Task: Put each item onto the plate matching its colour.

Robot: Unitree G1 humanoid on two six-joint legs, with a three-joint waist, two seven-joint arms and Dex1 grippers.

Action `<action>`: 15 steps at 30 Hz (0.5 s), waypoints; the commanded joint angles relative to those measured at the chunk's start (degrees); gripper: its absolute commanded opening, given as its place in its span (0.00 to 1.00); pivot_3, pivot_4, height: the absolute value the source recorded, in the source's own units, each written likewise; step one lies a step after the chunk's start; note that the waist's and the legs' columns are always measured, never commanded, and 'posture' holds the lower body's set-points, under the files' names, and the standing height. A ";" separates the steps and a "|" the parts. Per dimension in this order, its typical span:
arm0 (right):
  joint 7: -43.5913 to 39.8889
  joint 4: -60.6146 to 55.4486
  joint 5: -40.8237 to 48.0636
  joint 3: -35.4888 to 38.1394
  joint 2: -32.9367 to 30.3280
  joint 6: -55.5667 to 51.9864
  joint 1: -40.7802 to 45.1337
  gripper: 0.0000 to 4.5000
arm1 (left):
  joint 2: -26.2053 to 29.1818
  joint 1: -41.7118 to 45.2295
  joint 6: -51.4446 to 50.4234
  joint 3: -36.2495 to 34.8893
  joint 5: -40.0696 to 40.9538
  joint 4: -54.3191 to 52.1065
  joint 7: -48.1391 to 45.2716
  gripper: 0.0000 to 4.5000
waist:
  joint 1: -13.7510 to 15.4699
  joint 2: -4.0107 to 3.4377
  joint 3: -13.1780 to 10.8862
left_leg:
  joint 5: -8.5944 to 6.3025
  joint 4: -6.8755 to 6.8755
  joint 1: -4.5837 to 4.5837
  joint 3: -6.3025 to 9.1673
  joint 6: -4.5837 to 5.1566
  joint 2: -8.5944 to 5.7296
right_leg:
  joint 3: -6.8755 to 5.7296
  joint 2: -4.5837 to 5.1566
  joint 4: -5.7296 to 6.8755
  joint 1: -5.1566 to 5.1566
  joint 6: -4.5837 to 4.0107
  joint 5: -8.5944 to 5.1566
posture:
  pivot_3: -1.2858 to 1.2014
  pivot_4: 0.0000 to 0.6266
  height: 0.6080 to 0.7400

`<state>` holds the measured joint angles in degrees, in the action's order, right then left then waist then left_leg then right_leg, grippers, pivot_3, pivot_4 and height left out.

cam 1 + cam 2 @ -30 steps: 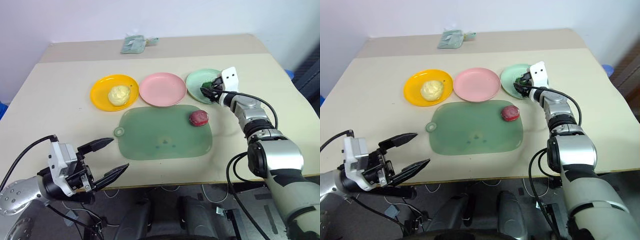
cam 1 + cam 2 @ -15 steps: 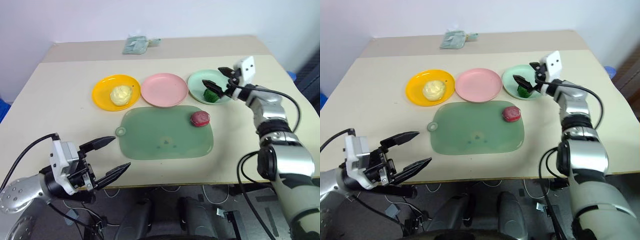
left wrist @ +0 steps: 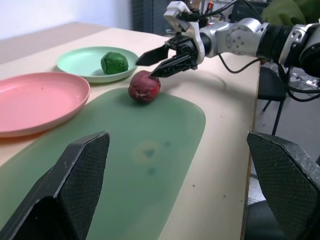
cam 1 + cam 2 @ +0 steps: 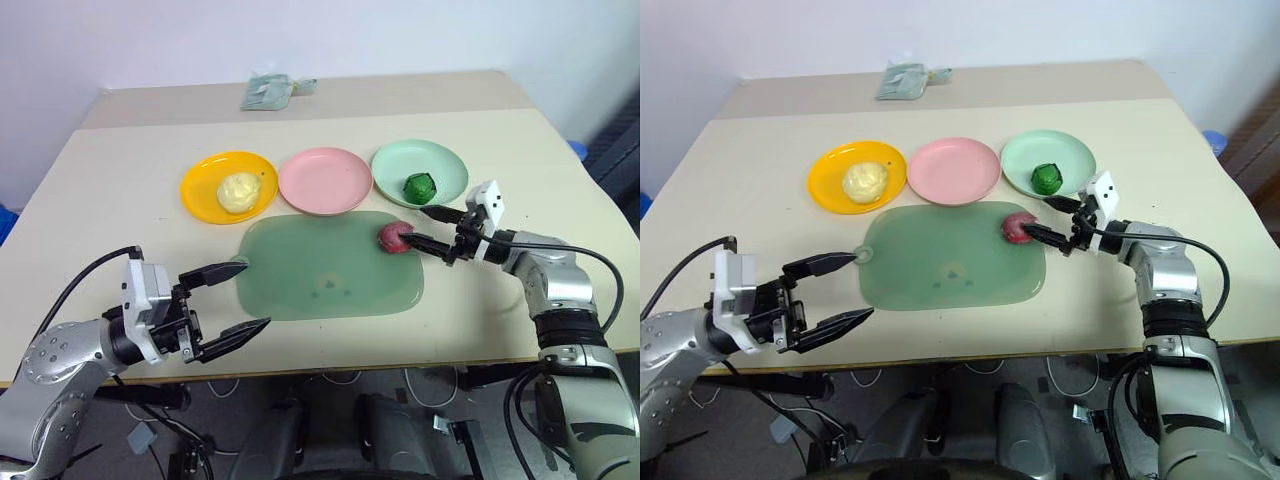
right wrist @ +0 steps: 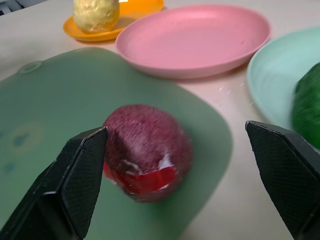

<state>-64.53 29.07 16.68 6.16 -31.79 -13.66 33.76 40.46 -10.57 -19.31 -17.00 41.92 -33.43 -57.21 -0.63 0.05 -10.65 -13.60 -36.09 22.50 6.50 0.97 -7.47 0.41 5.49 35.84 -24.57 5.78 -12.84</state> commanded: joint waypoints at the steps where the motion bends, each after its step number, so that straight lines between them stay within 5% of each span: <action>1: -0.44 0.31 0.63 -0.64 0.76 -0.19 0.77 1.00 | 0.57 0.09 0.73 -0.74 0.37 -0.21 -0.61 1.00 | -0.01 0.01 0.00 | 0.00 0.00 0.00 0.00 0.00 0.00 | 0.00 0.00 0.00 0.00 0.00 0.00 | 0.52 0.24 1.00; 9: -2.07 3.08 0.20 -2.97 1.96 0.85 1.06 1.00 | -0.25 -3.53 1.50 -2.22 0.05 -2.62 0.91 1.00 | -0.02 0.02 0.01 | 0.00 0.01 0.00 -0.01 0.00 0.00 | 0.01 0.00 0.00 -0.01 0.00 0.00 | 0.52 0.24 1.00; 12: -2.34 2.67 0.84 -2.93 2.48 0.58 1.59 0.82 | -0.41 -4.70 1.40 -2.64 0.13 -3.88 2.02 1.00 | -0.01 0.03 0.01 | 0.00 0.00 0.00 -0.01 0.00 0.01 | 0.01 -0.01 0.00 0.00 0.00 0.00 | 0.52 0.24 1.00; 15: -2.53 1.36 1.46 -2.58 2.86 0.71 2.06 0.51 | -0.52 -5.68 1.27 -2.96 0.23 -5.04 3.13 1.00 | 0.00 0.03 0.01 | -0.01 -0.01 0.00 -0.02 0.00 0.01 | 0.02 0.00 -0.01 0.00 0.00 0.00 | 0.52 0.24 1.00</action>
<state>-66.59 32.80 16.68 2.90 -29.19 -13.70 33.98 39.98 -16.00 -19.01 -18.42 41.77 -36.47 -54.63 -0.63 0.08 -10.64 -13.61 -36.10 22.50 6.48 0.97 -7.47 0.44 5.49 35.83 -24.56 5.78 -12.84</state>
